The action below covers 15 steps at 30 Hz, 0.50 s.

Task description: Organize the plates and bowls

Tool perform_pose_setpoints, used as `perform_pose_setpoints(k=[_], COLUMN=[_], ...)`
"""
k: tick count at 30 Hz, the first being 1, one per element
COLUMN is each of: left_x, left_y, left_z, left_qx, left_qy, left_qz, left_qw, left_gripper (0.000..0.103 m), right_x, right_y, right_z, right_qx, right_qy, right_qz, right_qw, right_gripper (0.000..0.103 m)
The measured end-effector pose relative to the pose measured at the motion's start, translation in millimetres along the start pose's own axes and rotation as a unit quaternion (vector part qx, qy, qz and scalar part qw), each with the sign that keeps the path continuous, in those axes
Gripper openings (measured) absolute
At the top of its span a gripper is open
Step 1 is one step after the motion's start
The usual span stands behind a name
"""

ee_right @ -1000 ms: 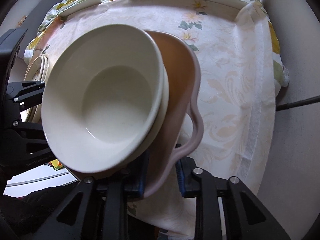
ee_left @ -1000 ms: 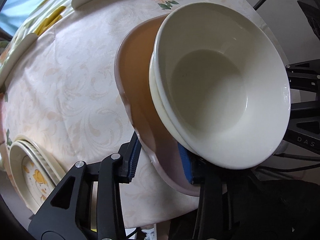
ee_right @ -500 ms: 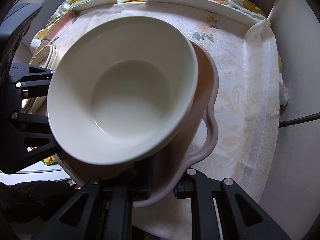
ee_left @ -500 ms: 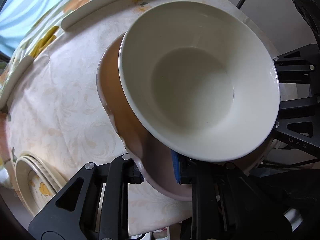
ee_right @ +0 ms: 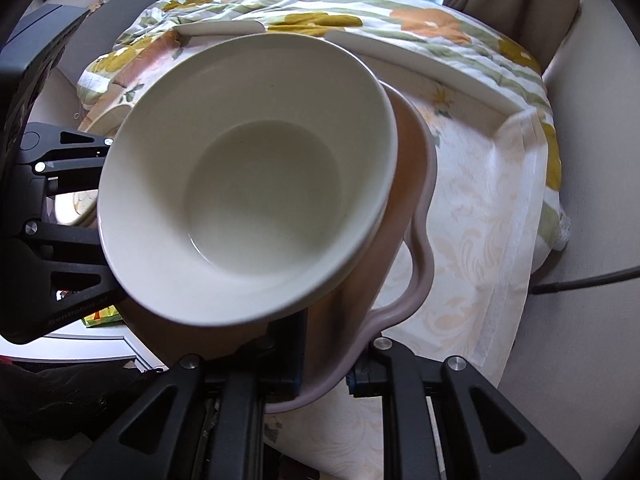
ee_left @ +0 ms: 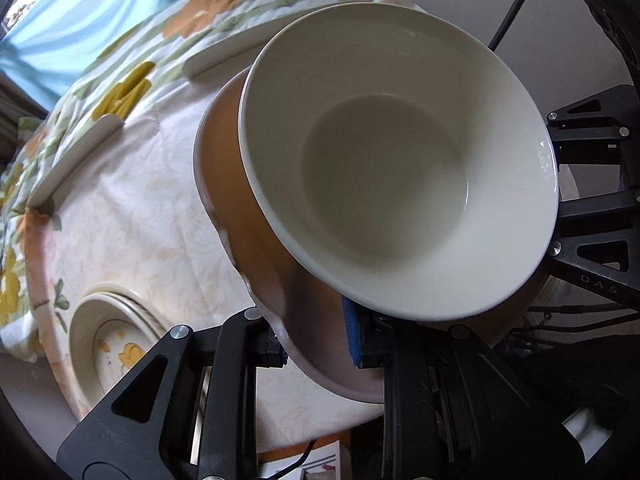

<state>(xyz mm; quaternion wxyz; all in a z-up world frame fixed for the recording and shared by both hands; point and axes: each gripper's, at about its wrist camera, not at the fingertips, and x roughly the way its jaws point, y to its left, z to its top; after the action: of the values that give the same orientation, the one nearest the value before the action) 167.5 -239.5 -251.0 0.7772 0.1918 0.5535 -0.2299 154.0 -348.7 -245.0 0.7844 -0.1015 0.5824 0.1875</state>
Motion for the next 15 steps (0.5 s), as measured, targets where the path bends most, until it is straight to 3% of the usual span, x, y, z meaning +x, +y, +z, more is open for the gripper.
perform_pose_setpoints(k=[9, 15], left_x=[-54, -59], left_y=[68, 131], left_z=[-50, -87], left_qx=[-0.009, 0.001], left_qy=[-0.026, -0.022], left_qz=[0.017, 0.010], left_qw=[0.9995, 0.9997], left_gripper=[0.018, 0.018], right_x=[-16, -8], right_y=[71, 132], right_z=[40, 60], right_qx=[-0.028, -0.013], right_qy=[-0.019, -0.019], right_qz=[-0.003, -0.005], right_qw=[0.999, 1.000], right_gripper=[0.014, 0.014])
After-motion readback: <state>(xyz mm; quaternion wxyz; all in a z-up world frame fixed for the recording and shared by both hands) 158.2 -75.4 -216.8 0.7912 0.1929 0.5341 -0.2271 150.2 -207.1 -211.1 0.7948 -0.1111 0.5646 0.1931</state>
